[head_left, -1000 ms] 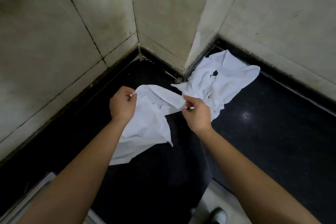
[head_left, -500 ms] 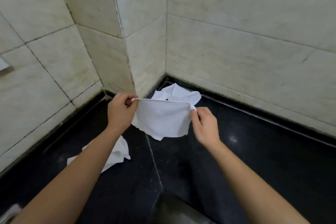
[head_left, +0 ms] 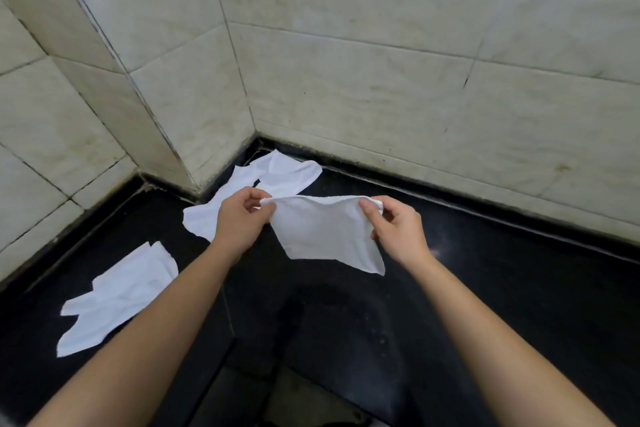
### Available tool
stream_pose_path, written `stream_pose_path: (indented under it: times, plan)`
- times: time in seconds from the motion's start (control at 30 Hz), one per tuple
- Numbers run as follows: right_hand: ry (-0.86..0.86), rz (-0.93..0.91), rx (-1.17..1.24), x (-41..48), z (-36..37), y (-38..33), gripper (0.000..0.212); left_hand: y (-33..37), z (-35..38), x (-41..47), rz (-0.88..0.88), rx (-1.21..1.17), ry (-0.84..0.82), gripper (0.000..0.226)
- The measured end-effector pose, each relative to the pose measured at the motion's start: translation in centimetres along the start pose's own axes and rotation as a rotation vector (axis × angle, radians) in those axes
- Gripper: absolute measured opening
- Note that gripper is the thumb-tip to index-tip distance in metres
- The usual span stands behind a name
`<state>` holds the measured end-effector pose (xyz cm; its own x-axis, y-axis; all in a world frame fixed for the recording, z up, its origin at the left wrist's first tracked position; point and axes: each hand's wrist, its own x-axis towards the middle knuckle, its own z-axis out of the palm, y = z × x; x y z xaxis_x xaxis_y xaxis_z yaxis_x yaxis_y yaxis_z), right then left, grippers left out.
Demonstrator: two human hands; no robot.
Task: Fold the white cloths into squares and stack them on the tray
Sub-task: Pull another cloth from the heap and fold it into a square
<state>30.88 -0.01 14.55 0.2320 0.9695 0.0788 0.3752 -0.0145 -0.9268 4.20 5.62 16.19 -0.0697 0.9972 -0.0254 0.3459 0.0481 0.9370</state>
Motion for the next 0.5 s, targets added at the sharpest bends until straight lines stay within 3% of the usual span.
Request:
stream_pose_path:
  times: [0.1,0.23,0.33,0.5]
  plan:
    - [0.036,0.027,-0.043,-0.4,-1.4,1.6,0.02,-0.9,1.6,-0.7,-0.057,-0.015,-0.007,0.005]
    - [0.077,0.099,0.001,-0.8,-2.8,3.0,0.009,-1.0,3.5,-0.9,-0.092,-0.003,-0.041,0.004]
    - [0.119,0.145,0.085,-0.7,-3.2,3.0,0.009,-0.5,4.1,0.0,-0.025,0.062,-0.053,0.009]
    - [0.188,0.141,0.027,-1.7,-2.5,3.1,0.012,-0.4,4.1,0.2,0.102,0.145,-0.027,0.012]
